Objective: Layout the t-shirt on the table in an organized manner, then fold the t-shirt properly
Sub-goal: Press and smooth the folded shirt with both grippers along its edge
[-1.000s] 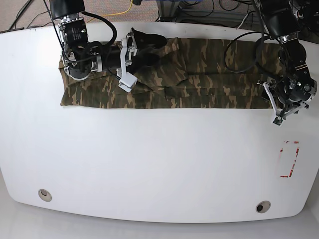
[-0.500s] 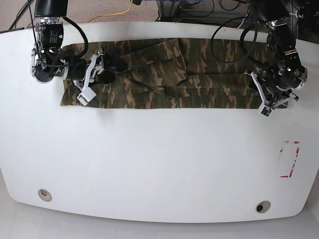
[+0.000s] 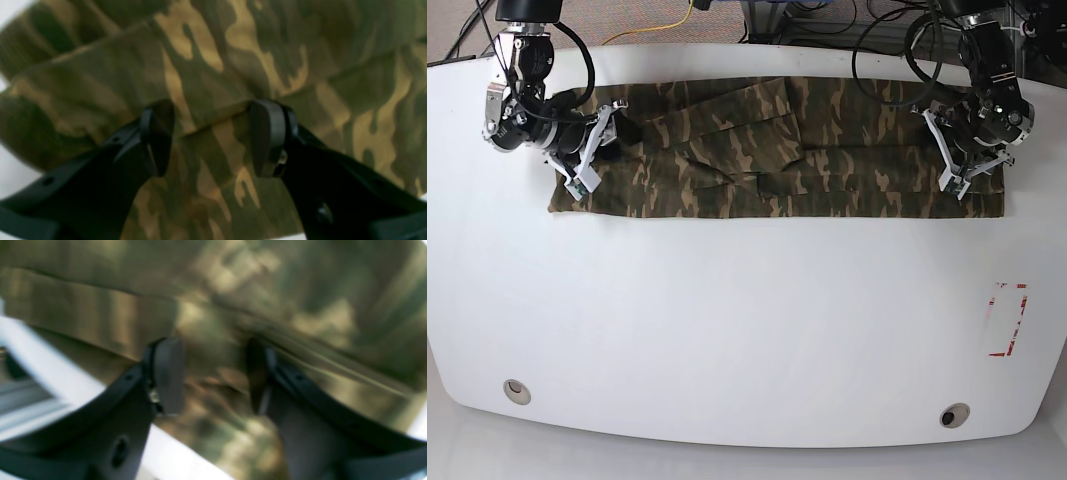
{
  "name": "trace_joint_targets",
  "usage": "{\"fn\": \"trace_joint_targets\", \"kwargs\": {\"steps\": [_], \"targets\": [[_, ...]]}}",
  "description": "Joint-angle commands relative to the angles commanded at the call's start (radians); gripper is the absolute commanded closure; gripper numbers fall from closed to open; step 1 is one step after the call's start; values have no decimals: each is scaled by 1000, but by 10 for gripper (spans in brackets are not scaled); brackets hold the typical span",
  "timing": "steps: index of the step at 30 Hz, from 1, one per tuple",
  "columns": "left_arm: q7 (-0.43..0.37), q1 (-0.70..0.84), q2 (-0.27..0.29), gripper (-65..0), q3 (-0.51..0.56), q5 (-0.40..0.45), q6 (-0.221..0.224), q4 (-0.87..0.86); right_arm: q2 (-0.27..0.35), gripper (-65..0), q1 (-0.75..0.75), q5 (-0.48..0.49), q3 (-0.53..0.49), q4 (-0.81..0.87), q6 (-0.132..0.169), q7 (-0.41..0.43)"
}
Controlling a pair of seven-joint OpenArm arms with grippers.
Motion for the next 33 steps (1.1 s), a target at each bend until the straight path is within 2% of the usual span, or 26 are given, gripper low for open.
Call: {"fn": "trace_joint_targets", "kwargs": {"steps": [3,6,13,18,23,28,33], "targets": [[-12,-21,0,-344,11,0,0,-26,0,-203,3,-60,0,-55,0,48],[-14,-25,-2,-344,64,-3,0,-12,9,-190,9,-107,5,-137,0,98],[-6,-26,3,-344,149,-6,0,49,57,-189,28,-124,6,-259,0,164],[80,-26,6,-343,135,-9,0,201,64,-189,23,-124,34,-242,0,163],[146,-28,6,-349,23,-74,0,331,58,-189,18,-124,38,-201,0,160],[212,-91,-2,-353,-210,-176,0,336,57,-189,20,-124,37,-192,0,127],[252,-109,-44,-451,-359,-304,0,298,57,-189,20,-123,38,-190,0,126]]}}
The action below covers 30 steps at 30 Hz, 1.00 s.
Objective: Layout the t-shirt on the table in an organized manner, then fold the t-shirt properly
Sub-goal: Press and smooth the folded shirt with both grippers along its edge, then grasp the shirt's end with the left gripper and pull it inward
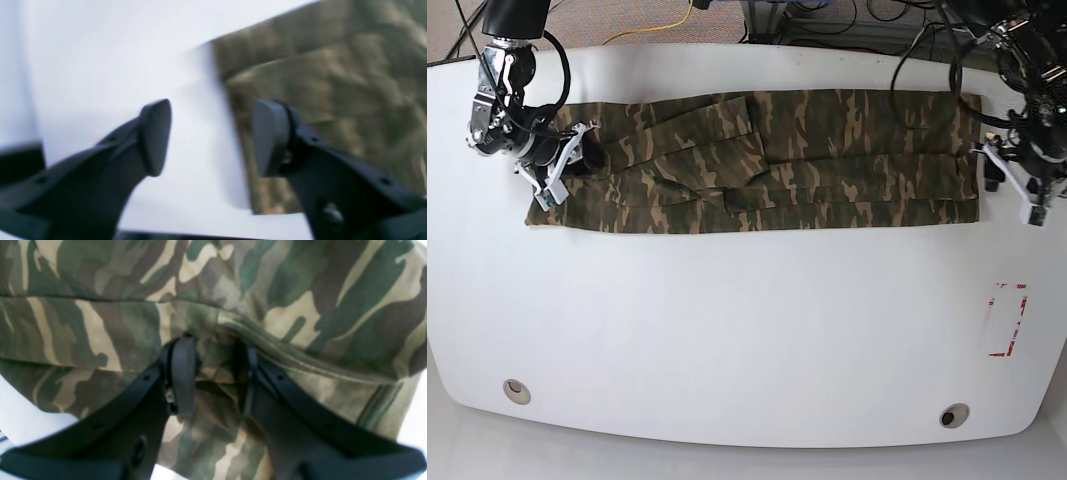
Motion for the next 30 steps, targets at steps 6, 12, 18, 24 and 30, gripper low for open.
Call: {"fn": "trace_joint_targets", "kwargs": {"steps": [6,12,18,24,30], "targets": [[2,6,-55,-504,-63,-175,0,-161,-15,-189,6,0,-5,0,0,-11],[0,6,-80,-504,-69,-295,0,-321,-21,-189,9,0,-5,2,0,-41],[-6,0,-83,-504,-26,-336,0,-422,-26,-189,9,0,-5,2,0,-41],[-61,0,-83,-504,48,-336,0,-505,-28,-189,9,0,-3,2,0,-41],[-133,0,-84,-504,135,-334,0,-575,-28,-189,9,20,0,0,0,-41]]}}
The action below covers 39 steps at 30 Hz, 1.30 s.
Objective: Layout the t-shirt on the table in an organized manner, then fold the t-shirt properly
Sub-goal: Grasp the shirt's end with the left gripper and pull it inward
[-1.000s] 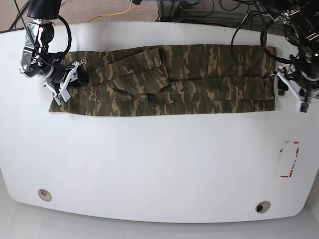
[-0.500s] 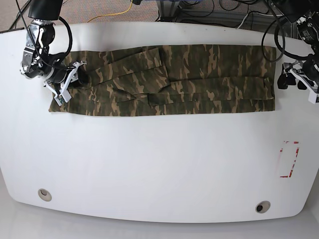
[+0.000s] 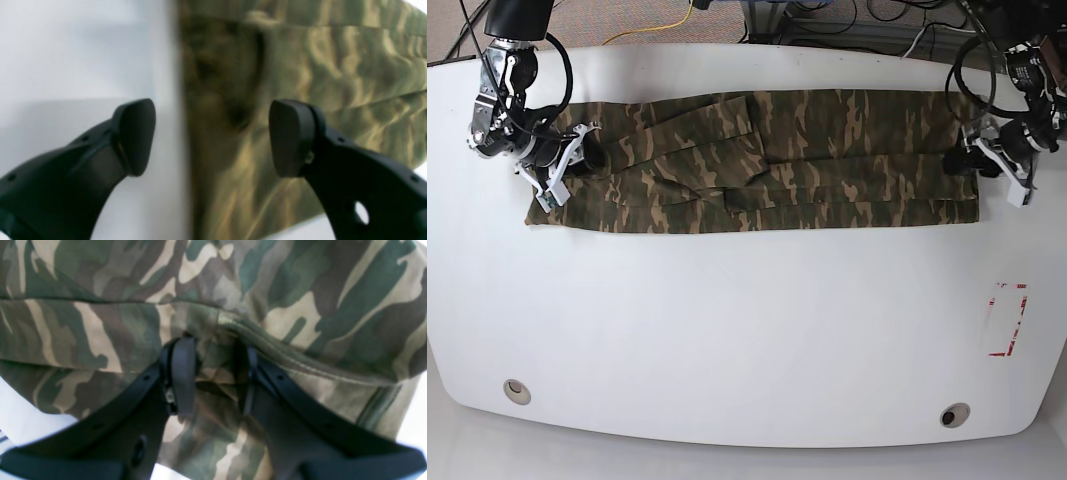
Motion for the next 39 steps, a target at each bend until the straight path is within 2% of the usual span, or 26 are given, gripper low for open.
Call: {"fn": "trace_joint_targets", "kwargs": {"steps": [4,6,9,12,13,16,21,26,30,32,36,39], "targets": [[-2,0,3,-501,49,0,0,-5,8,-189,0,60,0,-2,0,0],[-2,0,5,-469,63,-2,0,-3,8,-189,0,74,0,-2,0,0],[-2,0,6,-356,63,-2,0,-3,8,-189,0,78,0,-3,0,0],[-3,0,6,-212,60,-2,0,-3,8,-189,0,80,0,-3,0,0],[-3,0,6,-147,60,-2,0,-3,8,-189,0,80,0,-3,0,0],[-3,0,5,-71,58,-2,0,0,8,-189,0,80,0,-3,0,0],[0,6,6,-67,23,-2,0,107,6,-189,-5,80,0,-3,0,0],[44,23,6,-67,63,0,0,272,3,-189,-6,80,0,-5,0,0],[69,25,26,-67,132,-2,0,353,2,-189,-8,80,0,-5,0,0],[71,26,49,-68,199,-3,0,385,2,-189,-8,80,0,-5,0,0],[71,26,61,-68,292,-11,0,430,2,-189,-8,80,0,-5,0,0],[72,21,121,-68,330,-28,1,436,2,-189,-6,80,0,-5,0,0]]}}
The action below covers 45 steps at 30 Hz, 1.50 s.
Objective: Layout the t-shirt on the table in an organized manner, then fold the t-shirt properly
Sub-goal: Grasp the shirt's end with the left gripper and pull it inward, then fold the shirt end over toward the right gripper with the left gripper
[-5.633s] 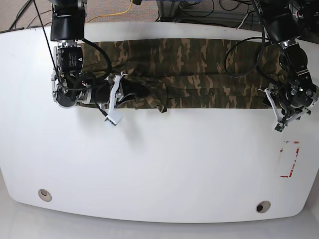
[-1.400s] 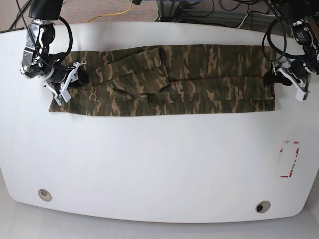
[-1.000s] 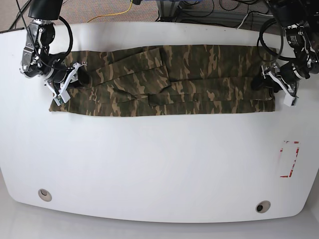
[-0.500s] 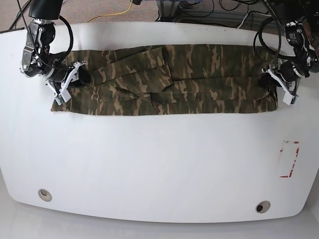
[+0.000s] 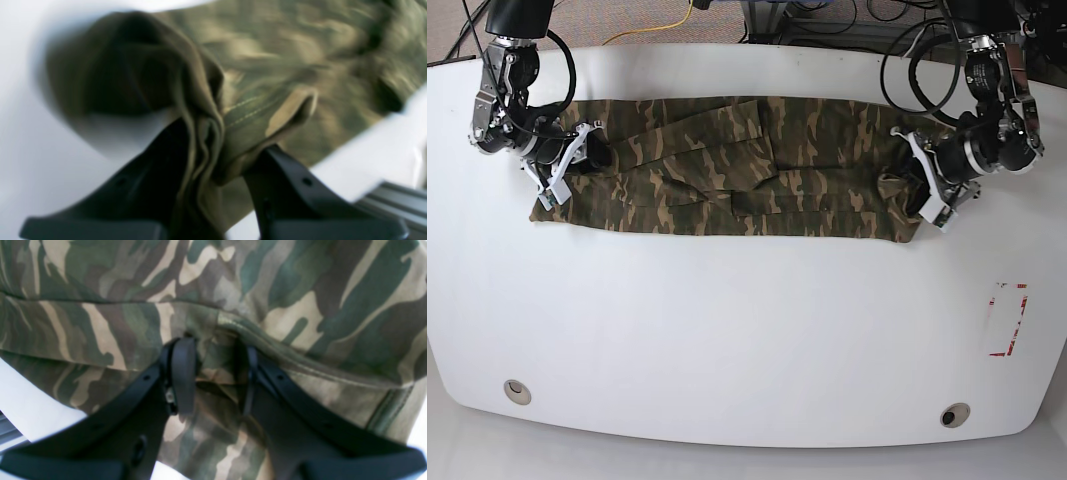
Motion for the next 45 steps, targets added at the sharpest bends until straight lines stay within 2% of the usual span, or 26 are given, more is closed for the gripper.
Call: {"fn": "trace_joint_targets", "kwargs": {"steps": [6,14,22,26,34,39,45], "targets": [[14,-3,98,-68,31,8,3,5,0,-189,-2,0,0,0,0,0],[6,-29,186,-68,107,8,89,2,-2,-189,-2,0,0,0,0,0],[8,-58,261,-68,112,12,95,-6,-17,-189,3,2,0,0,0,0],[9,-63,285,-68,137,40,95,-23,-20,-189,5,2,0,0,0,0],[6,-63,288,-68,238,86,94,-26,-23,-189,5,2,0,0,0,0],[6,-63,293,-69,258,107,94,-26,-23,-189,5,2,0,0,0,0],[-20,-64,324,-71,270,141,94,-29,-23,-189,5,2,0,0,0,0]]}}
